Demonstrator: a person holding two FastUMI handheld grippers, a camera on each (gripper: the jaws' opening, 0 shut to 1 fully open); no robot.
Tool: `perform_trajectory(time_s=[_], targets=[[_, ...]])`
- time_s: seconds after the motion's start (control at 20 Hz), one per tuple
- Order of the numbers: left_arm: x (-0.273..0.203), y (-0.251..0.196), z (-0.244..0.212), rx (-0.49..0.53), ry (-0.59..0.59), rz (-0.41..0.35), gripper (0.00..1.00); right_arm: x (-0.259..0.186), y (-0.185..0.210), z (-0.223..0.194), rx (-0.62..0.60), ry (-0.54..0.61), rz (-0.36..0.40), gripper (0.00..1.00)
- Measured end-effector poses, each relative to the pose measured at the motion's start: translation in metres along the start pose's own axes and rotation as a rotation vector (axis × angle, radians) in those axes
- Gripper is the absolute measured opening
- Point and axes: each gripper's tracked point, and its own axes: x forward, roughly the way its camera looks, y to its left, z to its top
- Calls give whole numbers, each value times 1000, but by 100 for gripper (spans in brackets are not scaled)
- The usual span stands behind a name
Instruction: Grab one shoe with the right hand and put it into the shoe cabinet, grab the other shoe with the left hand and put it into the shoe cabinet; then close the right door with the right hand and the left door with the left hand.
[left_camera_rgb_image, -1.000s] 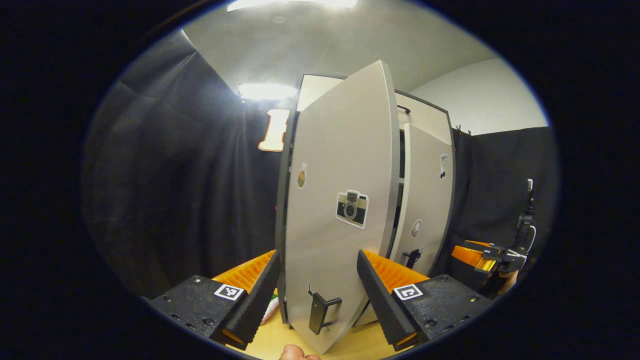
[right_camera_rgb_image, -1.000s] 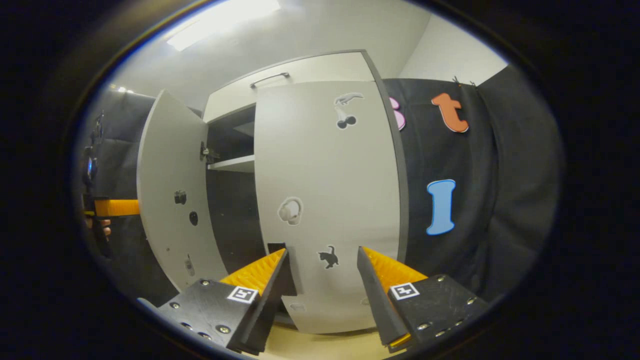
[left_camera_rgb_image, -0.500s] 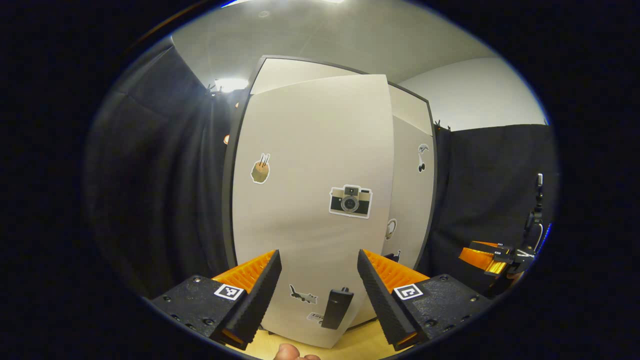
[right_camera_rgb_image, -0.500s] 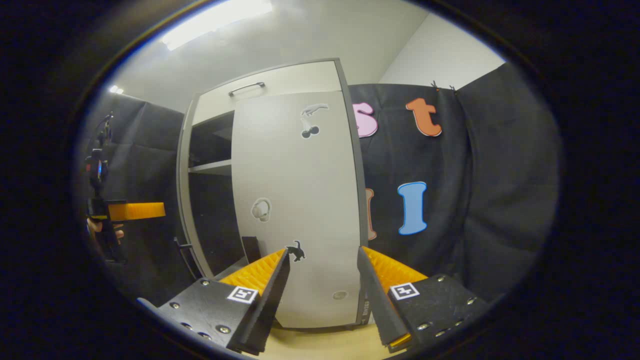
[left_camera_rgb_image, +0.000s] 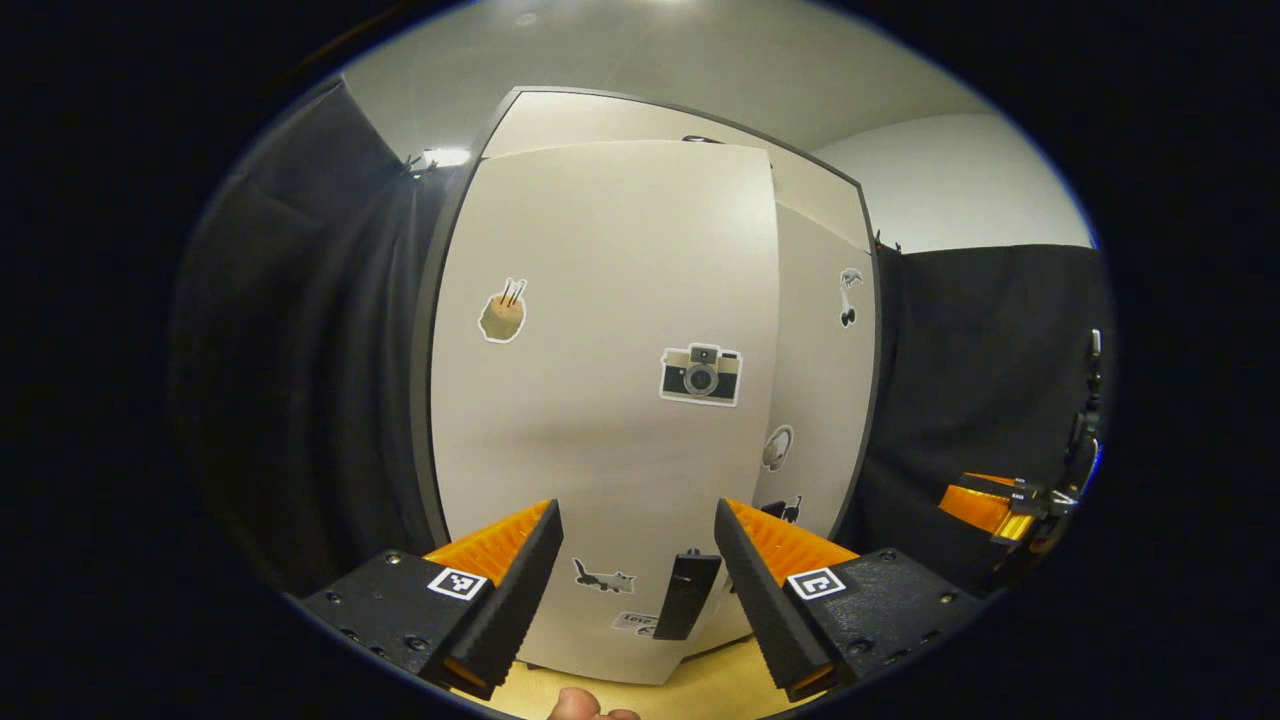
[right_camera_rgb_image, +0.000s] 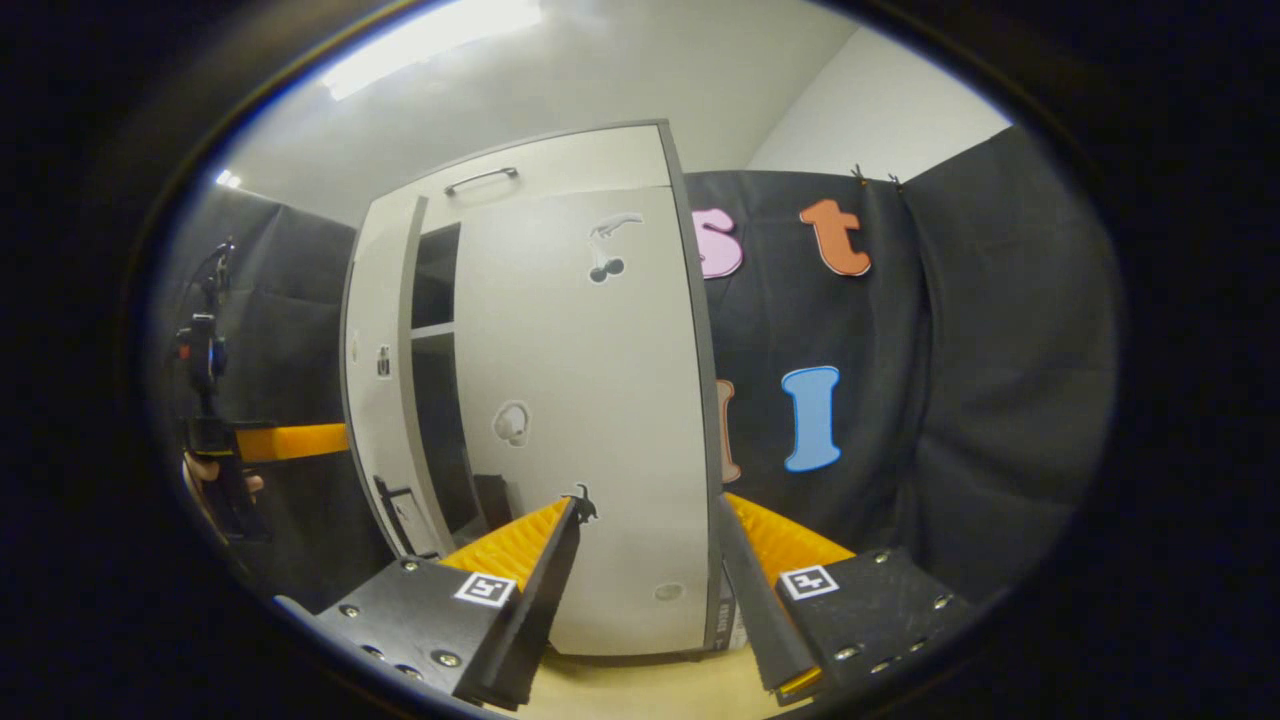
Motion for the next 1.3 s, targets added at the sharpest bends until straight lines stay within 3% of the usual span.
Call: perform_trajectory(time_s=[0.15, 0.2, 0.25, 0.35, 0.4, 0.5, 0.55, 0.65, 0.7, 1.05, 1.1, 1.15, 1.3], targets=[[1, 8, -2, 22, -4, 43, 94, 5, 12, 3, 12, -9, 12, 81], [2, 10, -4, 29, -3, 53, 91, 7, 17, 3, 15, -10, 14, 76], [2, 11, -5, 35, -2, 60, 91, 8, 21, 3, 17, -10, 14, 81], [2, 11, -9, 33, -2, 73, 94, 12, 29, 3, 12, -12, 13, 81], [2, 10, -11, 30, 0, 77, 94, 14, 33, 3, 5, -13, 13, 76], [-1, 11, -17, 29, 7, 93, 93, 16, 43, 3, -1, -16, 23, 81], [-3, 11, -19, 28, 10, 103, 93, 17, 47, 3, -2, -17, 27, 76], [-5, 16, -24, 34, 16, 131, 91, 22, 53, 3, -6, -17, 34, 76], [-7, 18, -26, 31, 18, 142, 91, 24, 55, 3, -10, -17, 35, 81], [-22, 29, -39, 16, 35, 210, 94, 27, 69, 3, -51, -26, 30, 81], [-24, 30, -39, 18, 34, 218, 96, 27, 71, 3, -53, -26, 33, 76], [-25, 31, -39, 15, 33, 220, 92, 26, 73, 2, -53, -24, 36, 76], [-28, 31, -41, 7, 39, 222, 94, 26, 78, 1, -52, -23, 47, 76]])
